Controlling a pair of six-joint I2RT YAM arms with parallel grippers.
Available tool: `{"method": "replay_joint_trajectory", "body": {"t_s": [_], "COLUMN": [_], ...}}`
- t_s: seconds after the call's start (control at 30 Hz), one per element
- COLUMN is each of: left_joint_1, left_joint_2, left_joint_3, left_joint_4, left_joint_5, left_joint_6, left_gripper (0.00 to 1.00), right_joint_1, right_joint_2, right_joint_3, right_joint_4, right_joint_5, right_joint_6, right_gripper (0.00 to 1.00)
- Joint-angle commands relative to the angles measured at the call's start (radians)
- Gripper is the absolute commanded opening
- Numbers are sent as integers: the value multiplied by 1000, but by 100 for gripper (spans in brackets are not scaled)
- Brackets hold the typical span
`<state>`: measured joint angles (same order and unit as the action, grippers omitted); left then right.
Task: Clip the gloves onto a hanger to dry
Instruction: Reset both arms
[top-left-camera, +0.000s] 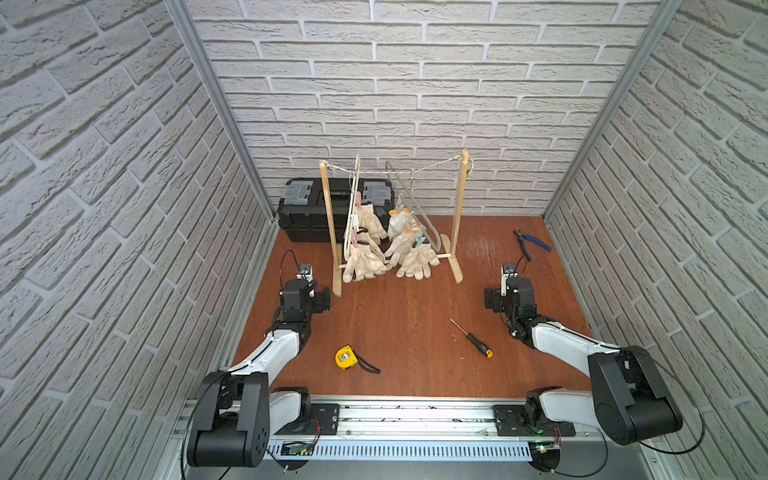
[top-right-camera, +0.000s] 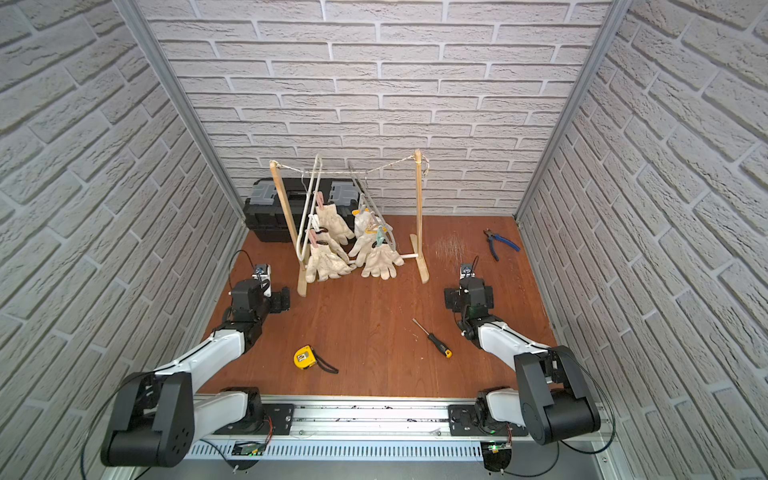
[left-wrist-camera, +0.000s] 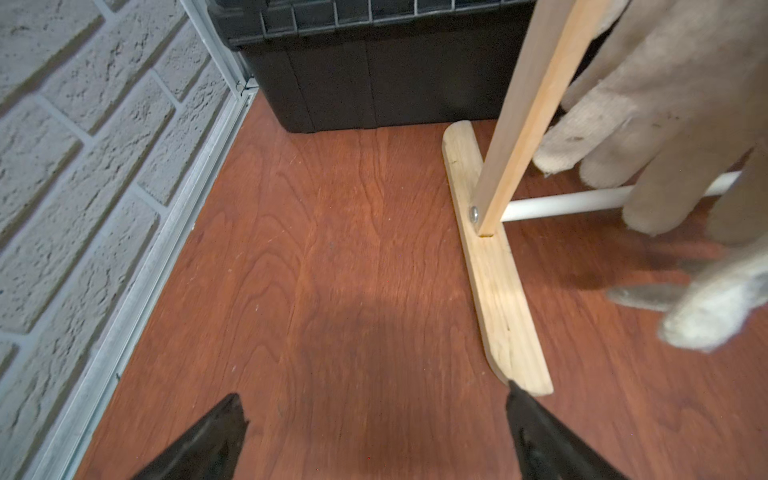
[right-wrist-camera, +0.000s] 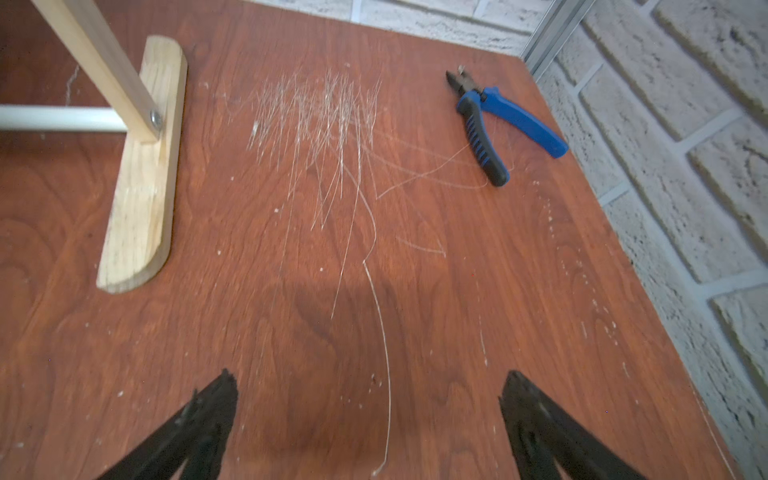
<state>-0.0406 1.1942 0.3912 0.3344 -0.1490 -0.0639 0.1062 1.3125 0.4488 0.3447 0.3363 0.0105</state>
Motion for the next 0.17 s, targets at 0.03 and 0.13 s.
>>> {"method": "replay_joint_trajectory", "body": {"t_s": [0.03, 0.13], "left_joint_1": [-2, 0], "left_joint_2": [40, 51], "left_joint_3": [-9, -8], "left_joint_4": [106, 124], "left_joint_5": [54, 60], "left_joint_6": [53, 62], "left_gripper": [98, 98], "right_joint_1": [-15, -16], "right_joint_2": [7, 12], "right_joint_3": [-1, 19], "right_joint_4": [132, 89], "right_joint_5": [32, 55], "right_joint_6": [-3, -1], "right_gripper": [99, 99]}}
